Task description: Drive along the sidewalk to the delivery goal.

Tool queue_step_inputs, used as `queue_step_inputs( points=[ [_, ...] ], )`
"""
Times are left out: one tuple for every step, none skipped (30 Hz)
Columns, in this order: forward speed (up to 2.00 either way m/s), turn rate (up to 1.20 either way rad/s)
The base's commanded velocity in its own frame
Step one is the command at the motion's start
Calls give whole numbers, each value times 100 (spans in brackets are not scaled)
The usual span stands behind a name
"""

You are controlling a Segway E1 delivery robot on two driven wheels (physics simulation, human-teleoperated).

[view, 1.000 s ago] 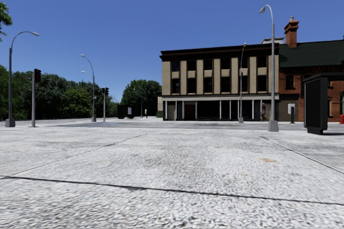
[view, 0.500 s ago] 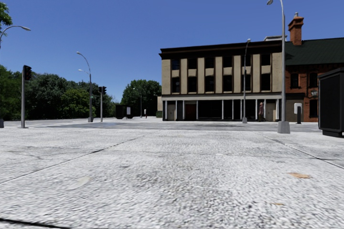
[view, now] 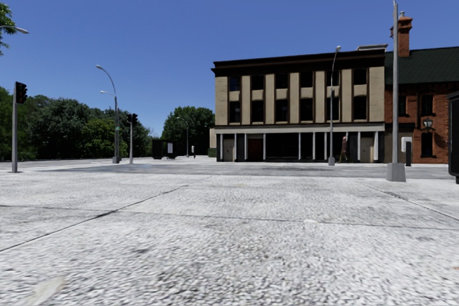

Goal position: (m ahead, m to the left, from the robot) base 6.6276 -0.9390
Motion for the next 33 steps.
queue_step_inputs(
  points=[
    [158, 0],
    [158, 0],
    [158, 0],
    [158, 0],
    [158, 0],
    [158, 0],
    [158, 0],
    [158, 0],
    [158, -25],
    [158, -25],
    [158, -95],
    [158, -103],
    [158, -99],
    [158, -48],
    [158, -6],
    [158, 0],
    [158, 0],
    [158, 0],
    [158, 0],
    [158, 0],
    [158, 0],
    [158, 0],
    [158, 0],
    [158, 0],
    [158, 0],
    [158, 0],
    [158, 0],
    [158, 0],
    [158, 0],
    [158, 0],
    [158, 0],
    [158, -8],
    [158, -37]
  ],
)
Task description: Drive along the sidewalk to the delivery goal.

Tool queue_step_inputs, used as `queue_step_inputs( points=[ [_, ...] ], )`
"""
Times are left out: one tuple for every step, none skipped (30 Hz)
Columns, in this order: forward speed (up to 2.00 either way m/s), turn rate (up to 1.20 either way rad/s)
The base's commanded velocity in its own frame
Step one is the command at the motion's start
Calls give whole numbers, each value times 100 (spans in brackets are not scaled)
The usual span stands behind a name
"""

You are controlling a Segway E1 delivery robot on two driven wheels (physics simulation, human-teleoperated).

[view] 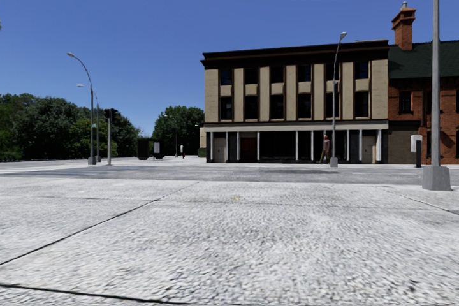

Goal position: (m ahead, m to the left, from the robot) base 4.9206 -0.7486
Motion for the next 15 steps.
queue_step_inputs(
  points=[
    [158, -53],
    [158, -62],
    [158, -62],
    [158, -79],
    [158, -85],
    [158, -87],
    [158, -87],
    [158, -48],
    [158, -5],
    [158, 0],
    [158, 0],
    [158, 0],
    [158, 0],
    [158, 0],
    [158, 0]
  ],
)
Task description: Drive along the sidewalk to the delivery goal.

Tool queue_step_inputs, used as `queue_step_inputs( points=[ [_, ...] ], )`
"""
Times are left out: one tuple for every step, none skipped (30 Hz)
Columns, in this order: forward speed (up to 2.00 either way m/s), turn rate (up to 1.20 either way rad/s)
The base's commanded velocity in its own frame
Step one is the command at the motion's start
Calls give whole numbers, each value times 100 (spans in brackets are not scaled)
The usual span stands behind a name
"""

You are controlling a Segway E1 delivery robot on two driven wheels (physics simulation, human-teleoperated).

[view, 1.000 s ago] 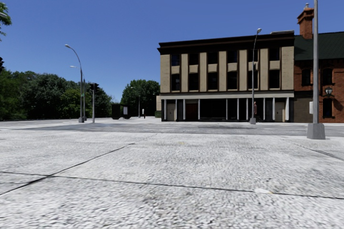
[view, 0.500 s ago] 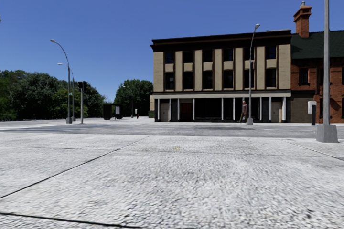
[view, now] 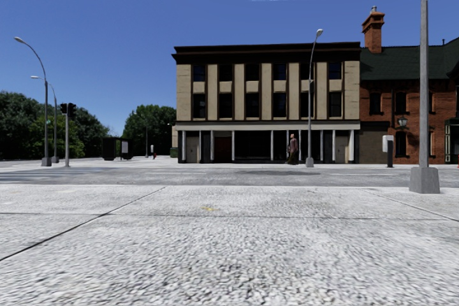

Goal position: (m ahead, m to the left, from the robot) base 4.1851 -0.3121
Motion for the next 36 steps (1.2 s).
queue_step_inputs(
  points=[
    [158, 0],
    [158, 0],
    [158, 0],
    [158, 0],
    [158, 0],
    [158, 0],
    [158, 0],
    [158, 0],
    [158, 0],
    [158, 0],
    [158, 0],
    [158, 0],
    [158, 0],
    [158, 0],
    [158, 0],
    [158, 0],
    [158, -39],
    [158, -39],
    [158, -51],
    [158, -57],
    [158, -65],
    [158, -65],
    [158, -72],
    [158, -74],
    [158, -68],
    [158, -24],
    [158, -6],
    [158, -1],
    [158, 0],
    [158, 0],
    [158, 0],
    [158, 0],
    [158, 0],
    [158, 0],
    [158, 0],
    [158, 0]
  ],
)
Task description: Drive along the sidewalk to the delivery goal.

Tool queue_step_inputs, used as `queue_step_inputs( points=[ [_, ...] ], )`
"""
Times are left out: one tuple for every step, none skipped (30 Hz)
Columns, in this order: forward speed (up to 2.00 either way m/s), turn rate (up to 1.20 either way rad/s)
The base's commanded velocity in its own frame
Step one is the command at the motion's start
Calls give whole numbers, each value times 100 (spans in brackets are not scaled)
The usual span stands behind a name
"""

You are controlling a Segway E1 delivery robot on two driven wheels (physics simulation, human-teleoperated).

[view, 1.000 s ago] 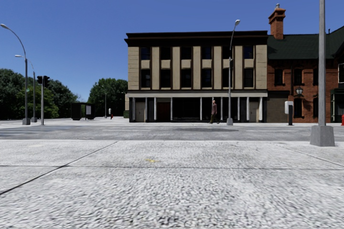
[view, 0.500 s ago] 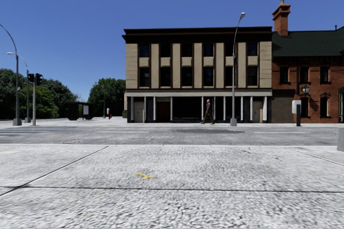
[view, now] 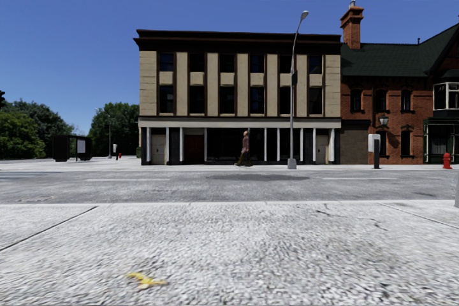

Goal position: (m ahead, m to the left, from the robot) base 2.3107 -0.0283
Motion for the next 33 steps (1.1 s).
queue_step_inputs(
  points=[
    [158, 0],
    [158, 0],
    [158, 0],
    [158, 0],
    [158, 0],
    [158, 0],
    [158, 0],
    [158, 0],
    [158, 0],
    [158, 0],
    [158, 0],
    [158, -84],
    [158, -89],
    [158, -90],
    [158, -90],
    [158, -89],
    [158, -43],
    [158, -2],
    [158, -2],
    [158, 0],
    [158, 0],
    [158, 0],
    [158, 0],
    [158, 0],
    [158, 0],
    [158, 0],
    [158, 0],
    [158, 0],
    [158, 0],
    [158, 0],
    [158, 0],
    [158, 0],
    [157, 0]
  ],
)
